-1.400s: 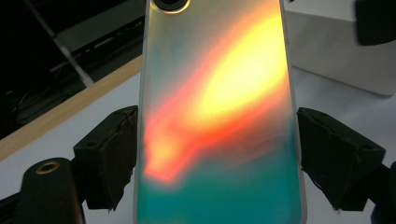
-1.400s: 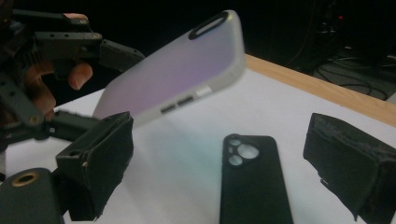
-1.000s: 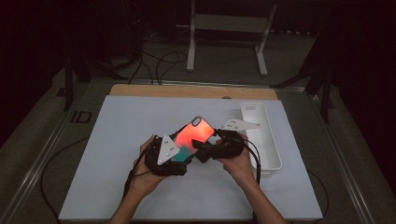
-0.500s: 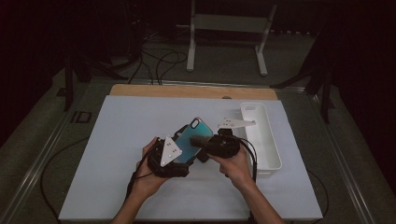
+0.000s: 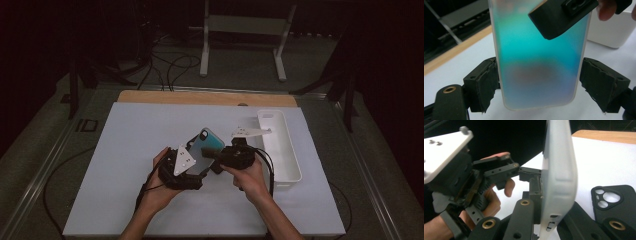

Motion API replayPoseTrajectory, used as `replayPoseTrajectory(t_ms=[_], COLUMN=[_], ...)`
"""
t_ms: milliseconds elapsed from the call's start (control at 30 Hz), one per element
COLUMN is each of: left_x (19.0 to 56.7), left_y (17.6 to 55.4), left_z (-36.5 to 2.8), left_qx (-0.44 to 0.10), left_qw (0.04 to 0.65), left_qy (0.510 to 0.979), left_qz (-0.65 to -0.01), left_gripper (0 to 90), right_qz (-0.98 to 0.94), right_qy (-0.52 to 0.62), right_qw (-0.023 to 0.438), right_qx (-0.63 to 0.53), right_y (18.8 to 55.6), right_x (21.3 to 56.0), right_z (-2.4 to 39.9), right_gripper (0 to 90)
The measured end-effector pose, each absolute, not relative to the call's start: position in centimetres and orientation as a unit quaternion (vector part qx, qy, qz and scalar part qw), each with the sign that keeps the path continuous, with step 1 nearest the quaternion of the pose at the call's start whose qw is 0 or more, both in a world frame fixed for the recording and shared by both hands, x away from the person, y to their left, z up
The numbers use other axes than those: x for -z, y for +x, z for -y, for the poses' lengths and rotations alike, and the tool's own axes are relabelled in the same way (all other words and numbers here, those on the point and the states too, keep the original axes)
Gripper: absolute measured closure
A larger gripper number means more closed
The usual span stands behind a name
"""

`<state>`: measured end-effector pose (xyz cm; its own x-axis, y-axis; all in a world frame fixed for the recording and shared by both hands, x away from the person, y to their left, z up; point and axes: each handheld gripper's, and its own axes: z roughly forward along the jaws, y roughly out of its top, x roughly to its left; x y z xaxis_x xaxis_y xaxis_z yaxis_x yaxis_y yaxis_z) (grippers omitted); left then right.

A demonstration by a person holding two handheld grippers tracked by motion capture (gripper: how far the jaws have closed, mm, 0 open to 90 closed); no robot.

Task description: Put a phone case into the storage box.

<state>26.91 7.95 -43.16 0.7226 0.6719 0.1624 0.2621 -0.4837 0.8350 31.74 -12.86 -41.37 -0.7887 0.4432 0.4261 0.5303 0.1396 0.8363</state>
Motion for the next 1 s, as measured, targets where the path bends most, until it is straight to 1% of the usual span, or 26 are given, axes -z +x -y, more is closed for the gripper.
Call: replayPoseTrajectory(t_ms=[100,233,267,300,333,400,600,700,733,800,933,1000], left_x=[43.2,43.1,43.1,43.1,42.9,42.9,42.9,42.9,43.0,43.1,43.3,43.4], left_y=[27.0,27.2,27.2,27.2,27.4,27.4,27.7,27.7,27.8,27.8,27.7,27.7], left_z=[-8.1,-8.4,-8.5,-8.5,-9.0,-9.1,-10.1,-10.3,-10.5,-10.5,-10.4,-10.3], left_qx=[-0.231,-0.211,-0.206,-0.206,-0.185,-0.180,-0.132,-0.120,-0.104,-0.094,-0.083,-0.073], left_qw=[0.422,0.431,0.433,0.433,0.439,0.441,0.460,0.464,0.468,0.471,0.470,0.471], left_qy=[0.830,0.831,0.831,0.831,0.833,0.832,0.830,0.831,0.834,0.834,0.840,0.843], left_qz=[-0.283,-0.282,-0.281,-0.281,-0.282,-0.283,-0.285,-0.281,-0.274,-0.271,-0.258,-0.250], left_gripper=[13.8,7.8,7.8,6.0,2.1,0.8,0.5,3.1,4.5,6.7,16.3,19.0], right_qz=[0.757,0.758,0.759,0.759,0.762,0.763,0.771,0.773,0.774,0.775,0.781,0.780], right_qy=[-0.317,-0.315,-0.315,-0.315,-0.311,-0.307,-0.288,-0.275,-0.269,-0.255,-0.229,-0.215], right_qw=[0.036,0.032,0.030,0.030,0.025,0.023,0.017,0.016,0.017,0.022,0.029,0.037], right_qx=[0.570,0.569,0.568,0.568,0.567,0.568,0.568,0.572,0.573,0.577,0.580,0.586], right_y=[31.6,31.6,31.6,31.6,31.6,31.6,31.2,31.0,31.0,30.8,30.5,30.4], right_x=[41.3,41.2,41.2,41.2,41.2,41.2,41.0,40.9,40.9,40.8,40.6,40.6], right_z=[12.8,12.8,12.9,12.9,13.0,13.1,13.1,13.1,13.1,13.0,12.8,12.7], right_gripper=[86.5,86.5,86.4,86.4,86.4,86.4,86.4,86.4,86.4,86.4,86.3,86.3])
